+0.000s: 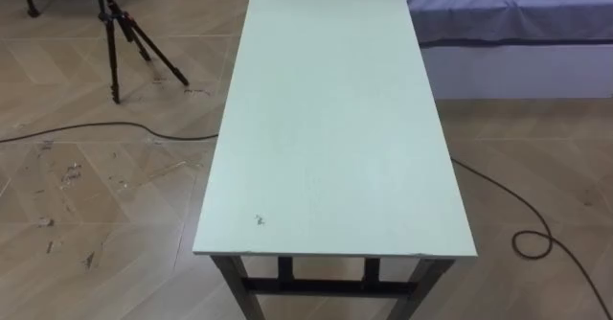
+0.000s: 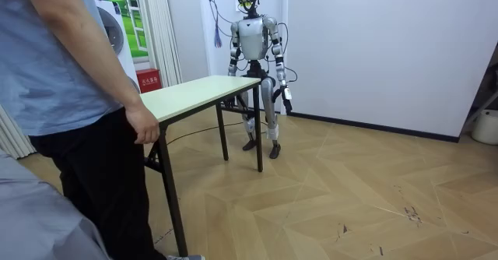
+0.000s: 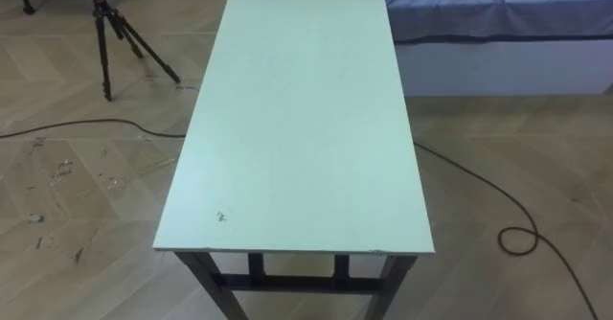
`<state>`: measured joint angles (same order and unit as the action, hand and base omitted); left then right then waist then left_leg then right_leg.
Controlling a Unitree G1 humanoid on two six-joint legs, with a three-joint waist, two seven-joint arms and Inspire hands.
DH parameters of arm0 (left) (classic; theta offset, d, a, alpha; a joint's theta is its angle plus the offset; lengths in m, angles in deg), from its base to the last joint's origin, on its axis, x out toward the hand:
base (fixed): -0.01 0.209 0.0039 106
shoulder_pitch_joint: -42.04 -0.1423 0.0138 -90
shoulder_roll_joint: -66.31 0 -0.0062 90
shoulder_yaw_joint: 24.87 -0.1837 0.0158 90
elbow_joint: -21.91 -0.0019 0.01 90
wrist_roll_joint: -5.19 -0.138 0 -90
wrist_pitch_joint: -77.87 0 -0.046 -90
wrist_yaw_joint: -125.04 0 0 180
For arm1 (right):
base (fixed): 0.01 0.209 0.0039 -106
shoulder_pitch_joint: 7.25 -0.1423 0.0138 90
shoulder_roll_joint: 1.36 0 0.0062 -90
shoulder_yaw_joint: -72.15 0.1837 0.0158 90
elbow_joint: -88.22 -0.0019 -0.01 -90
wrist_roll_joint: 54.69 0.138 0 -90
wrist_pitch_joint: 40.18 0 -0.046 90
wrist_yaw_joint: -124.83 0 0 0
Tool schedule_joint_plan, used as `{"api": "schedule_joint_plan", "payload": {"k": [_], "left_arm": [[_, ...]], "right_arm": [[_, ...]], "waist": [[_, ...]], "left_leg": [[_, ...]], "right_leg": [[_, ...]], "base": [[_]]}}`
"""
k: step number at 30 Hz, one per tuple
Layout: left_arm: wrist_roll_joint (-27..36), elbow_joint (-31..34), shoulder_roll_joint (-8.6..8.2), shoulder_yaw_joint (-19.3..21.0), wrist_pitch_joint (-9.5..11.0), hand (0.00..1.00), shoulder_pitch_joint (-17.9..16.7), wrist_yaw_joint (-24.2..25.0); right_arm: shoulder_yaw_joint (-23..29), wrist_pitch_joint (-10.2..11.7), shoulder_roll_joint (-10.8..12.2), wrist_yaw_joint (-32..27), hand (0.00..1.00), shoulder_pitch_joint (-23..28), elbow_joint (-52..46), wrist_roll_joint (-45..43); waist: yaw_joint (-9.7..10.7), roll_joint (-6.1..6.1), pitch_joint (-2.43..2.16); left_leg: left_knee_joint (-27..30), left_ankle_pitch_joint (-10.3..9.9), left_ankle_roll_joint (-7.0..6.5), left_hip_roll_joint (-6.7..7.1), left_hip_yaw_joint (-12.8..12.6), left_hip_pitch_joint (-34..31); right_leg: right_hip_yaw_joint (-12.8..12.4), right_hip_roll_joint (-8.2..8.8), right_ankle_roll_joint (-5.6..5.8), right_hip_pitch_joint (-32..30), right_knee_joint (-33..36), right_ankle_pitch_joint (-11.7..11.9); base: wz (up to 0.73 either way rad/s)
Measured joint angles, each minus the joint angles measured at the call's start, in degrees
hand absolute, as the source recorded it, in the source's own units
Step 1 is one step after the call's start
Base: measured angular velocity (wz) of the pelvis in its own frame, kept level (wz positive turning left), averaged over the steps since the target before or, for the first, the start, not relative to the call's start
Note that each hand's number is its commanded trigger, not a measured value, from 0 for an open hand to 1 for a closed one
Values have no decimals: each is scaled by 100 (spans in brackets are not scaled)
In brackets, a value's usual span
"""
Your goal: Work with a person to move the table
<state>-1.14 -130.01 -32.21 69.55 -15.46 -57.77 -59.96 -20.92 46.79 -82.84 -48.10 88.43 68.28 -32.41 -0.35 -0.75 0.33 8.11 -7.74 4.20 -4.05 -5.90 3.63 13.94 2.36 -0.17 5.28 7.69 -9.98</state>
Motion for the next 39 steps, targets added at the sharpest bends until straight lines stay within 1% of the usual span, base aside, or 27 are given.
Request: {"api": "schedule_joint_plan", "payload": {"k": [2,3,4,6,8,14,19,21,22,25,28,30,31,33,36,37,38,39], "left_arm": [[0,0,-1,1,11,0,1,0],[0,0,-2,1,22,0,2,0],[0,0,-2,1,28,0,2,0],[-1,1,-2,4,84,0,6,0],[3,2,-1,4,90,0,11,0],[342,-8,-1,-1,78,0,22,2],[1413,-53,-24,-5,78,0,8,44],[2031,-89,-25,-5,77,0,4,66],[2162,-109,-26,-5,78,0,5,89],[2605,-222,-43,-10,85,0,41,348],[3127,-200,-76,-18,85,0,40,586],[3618,-48,-108,-30,69,0,33,699],[3754,10,-111,-46,69,0,27,726],[4250,82,-104,-238,85,0,89,856],[4814,138,-104,-291,89,0,120,1072],[4902,150,-104,-311,89,0,121,1101],[5070,211,-101,-368,86,0,105,1174],[5318,366,-87,-450,84,0,30,1242]], "right_arm": [[0,20,0,3,0,1,0,0],[-3,63,1,8,0,0,0,-1],[-3,66,0,9,0,2,1,12],[-3,65,0,10,0,7,3,119],[-4,60,7,11,0,14,3,202],[-12,51,6,19,0,62,5,265],[-2,49,13,67,0,97,-1,553],[55,45,6,174,0,92,-23,697],[59,45,5,199,0,94,-25,708],[57,45,13,417,0,94,-20,851],[54,39,3,616,0,98,-63,1061],[66,-65,-45,688,0,138,-316,1340],[60,-77,-57,715,0,149,-395,1438],[50,-66,-109,950,0,180,-604,1897],[52,-69,-117,1292,0,187,-725,2280],[55,-74,-124,1342,0,203,-778,2311],[59,-79,-137,1426,0,267,-933,2408],[54,-82,-137,1482,0,401,-1215,2480]], "waist": [[-1,-2,-1],[-3,1,0],[-3,18,4],[-3,6,3],[-3,5,5],[-29,3,5],[-23,0,1],[-21,-3,0],[-18,-6,-1],[-17,-11,-5],[-15,-6,-10],[-7,9,-13],[-9,10,-14],[-5,20,-26],[-12,60,-19],[-8,73,-11],[-5,40,-30],[1,40,-29]], "left_leg": [[0,0,0,0,-4,1],[0,-1,-1,0,-6,1],[0,-2,-2,0,-7,1],[0,-3,-4,0,-7,-2],[0,-3,-4,0,-7,-3],[0,-4,-4,0,-10,2],[-1,-8,-9,1,-32,-1],[-1,-8,-9,0,-39,-3],[-1,-8,-9,1,-32,-5],[-1,-8,-9,2,-22,-15],[21,-9,-10,2,-26,-51],[55,-9,-11,0,-25,-120],[56,-9,-11,-1,-25,-129],[55,-9,-11,0,-39,-132],[54,-9,-11,-1,-63,-109],[55,-10,-11,0,-65,-114],[57,-10,-12,0,-83,-133],[56,-10,-12,0,-97,-158]], "right_leg": [[-4,0,0,0,0,0],[-5,1,0,-1,1,0],[-5,2,0,-4,1,0],[-6,3,0,-11,2,0],[-8,2,0,-14,1,0],[-57,0,0,-31,-2,0],[-67,1,1,-33,-5,0],[-67,3,1,-37,-4,0],[-67,3,1,-38,-5,0],[-33,6,1,-37,-4,-1],[1,11,1,-52,1,-1],[27,16,1,-97,18,-1],[29,16,0,-105,23,-1],[41,17,1,-103,34,-1],[22,17,1,-88,31,-1],[19,19,1,-95,30,-1],[18,23,1,-123,31,-1],[20,23,1,-150,33,-1]], "base": [[0],[0],[0],[0],[0],[-3],[0],[0],[0],[5],[6],[6],[4],[2],[-2],[0],[0],[0]]}}
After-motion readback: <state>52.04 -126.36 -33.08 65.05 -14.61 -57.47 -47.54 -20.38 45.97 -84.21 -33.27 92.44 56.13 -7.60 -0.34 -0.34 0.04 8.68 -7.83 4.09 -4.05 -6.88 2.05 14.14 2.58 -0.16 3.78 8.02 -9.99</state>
